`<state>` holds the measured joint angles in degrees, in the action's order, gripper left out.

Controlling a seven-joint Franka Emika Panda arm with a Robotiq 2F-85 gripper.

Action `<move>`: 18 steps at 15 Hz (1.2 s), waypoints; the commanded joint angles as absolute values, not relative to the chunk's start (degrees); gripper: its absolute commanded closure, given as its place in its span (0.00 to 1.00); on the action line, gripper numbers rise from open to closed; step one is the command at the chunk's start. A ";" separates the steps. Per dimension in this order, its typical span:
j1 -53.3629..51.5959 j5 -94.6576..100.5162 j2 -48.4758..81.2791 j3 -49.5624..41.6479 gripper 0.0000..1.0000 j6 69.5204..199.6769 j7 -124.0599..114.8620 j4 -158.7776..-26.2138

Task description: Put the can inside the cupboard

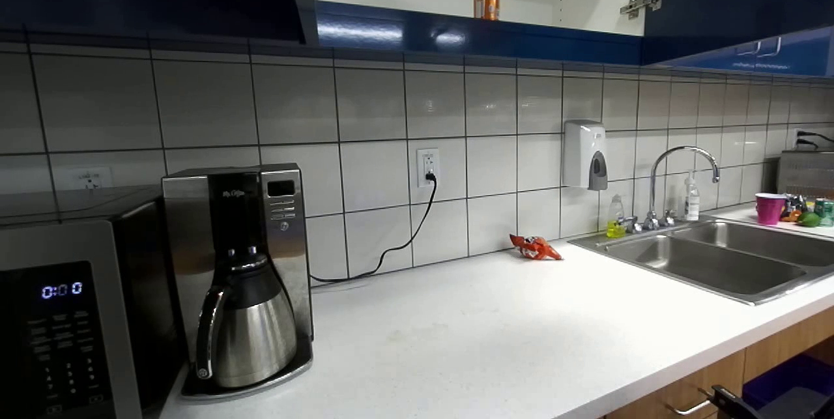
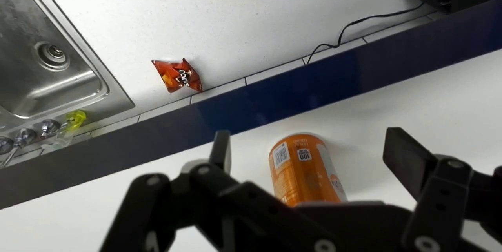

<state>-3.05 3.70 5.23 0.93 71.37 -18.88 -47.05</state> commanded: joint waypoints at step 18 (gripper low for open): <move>-3.24 -1.20 -26.40 1.81 0.00 97.15 -16.67 -113.70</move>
<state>-4.95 0.34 -21.18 1.07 91.30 -18.81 -102.84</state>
